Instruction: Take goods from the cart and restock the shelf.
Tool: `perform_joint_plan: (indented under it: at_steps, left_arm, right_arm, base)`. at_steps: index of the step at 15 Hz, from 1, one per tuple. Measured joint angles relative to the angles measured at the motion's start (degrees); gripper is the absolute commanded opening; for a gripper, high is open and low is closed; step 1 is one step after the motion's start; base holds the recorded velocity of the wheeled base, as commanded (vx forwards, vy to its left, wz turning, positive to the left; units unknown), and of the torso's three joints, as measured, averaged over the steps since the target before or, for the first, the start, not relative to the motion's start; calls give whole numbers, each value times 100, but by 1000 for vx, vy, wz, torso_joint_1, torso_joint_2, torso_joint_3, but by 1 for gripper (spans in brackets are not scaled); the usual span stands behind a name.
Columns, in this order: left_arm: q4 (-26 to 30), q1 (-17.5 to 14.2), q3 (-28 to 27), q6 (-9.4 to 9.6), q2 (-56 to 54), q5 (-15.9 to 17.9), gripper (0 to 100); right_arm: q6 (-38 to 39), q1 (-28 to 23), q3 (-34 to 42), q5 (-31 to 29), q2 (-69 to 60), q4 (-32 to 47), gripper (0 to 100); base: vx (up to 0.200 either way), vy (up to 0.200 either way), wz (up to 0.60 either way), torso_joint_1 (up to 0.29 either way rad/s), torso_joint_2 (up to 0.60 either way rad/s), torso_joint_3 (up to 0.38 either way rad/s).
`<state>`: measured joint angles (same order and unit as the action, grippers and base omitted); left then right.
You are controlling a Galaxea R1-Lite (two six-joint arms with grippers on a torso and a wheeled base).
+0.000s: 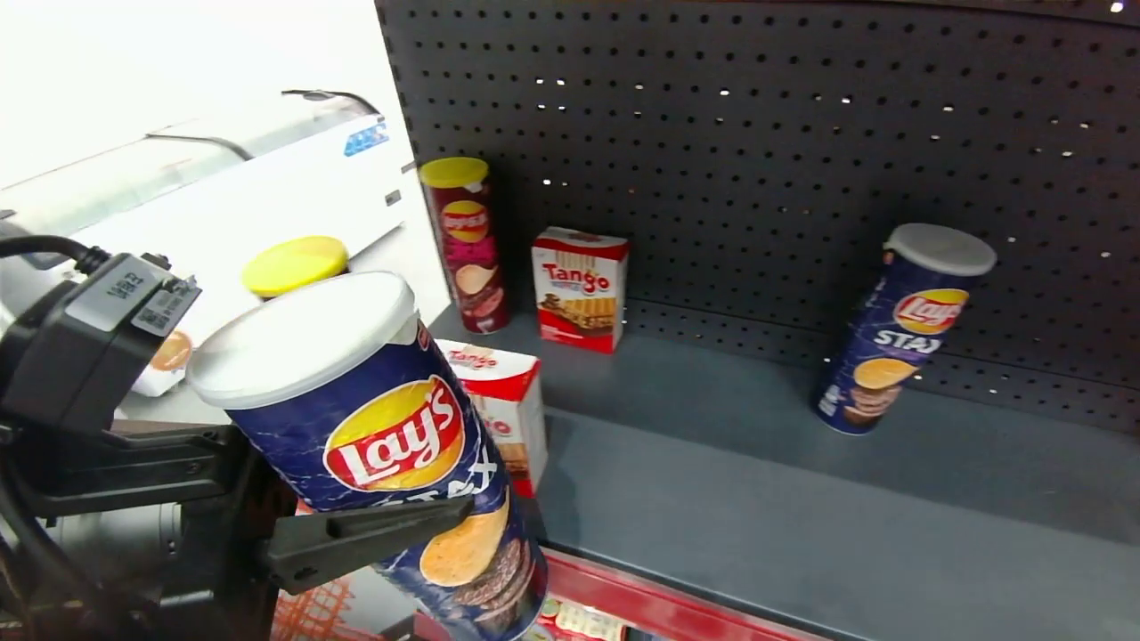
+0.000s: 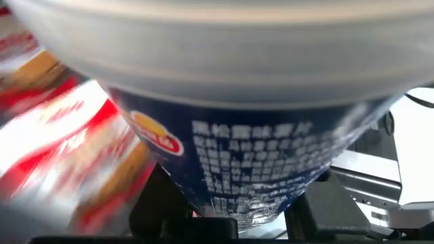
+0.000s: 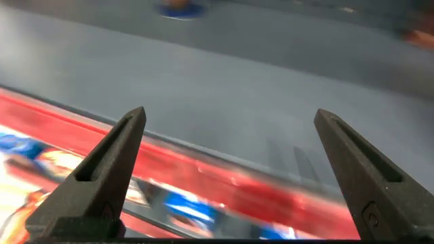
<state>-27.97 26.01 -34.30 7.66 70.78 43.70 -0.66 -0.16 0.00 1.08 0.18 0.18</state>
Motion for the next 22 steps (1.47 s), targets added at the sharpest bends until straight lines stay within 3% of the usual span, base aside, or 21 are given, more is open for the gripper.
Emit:
perform_joint_plan:
  at_steps: [3, 13, 18, 22]
  left_arm:
    - [5, -6, 2, 0, 37, -2, 0]
    - [-4, -52, 110, 4, 50, -32, 0]
    - [-6, -37, 104, 282, 52, -148, 0]
    - [-13, -79, 228, 274, -17, -288, 0]
  right_arm:
    - [0, 0, 0, 0, 0, 0, 100]
    - [0, 0, 0, 2, 0, -7, 100]
    - [-10, 6, 0, 6, 0, 13, 100]
    - [52, 11, -44, 22, 22, 13, 100]
  base:
    - [0, 0, -600, 2, 1, 4]
    - [0, 0, 0, 0, 0, 0]
    - [0, 0, 0, 0, 0, 0]
    - [0, 0, 0, 0, 0, 0]
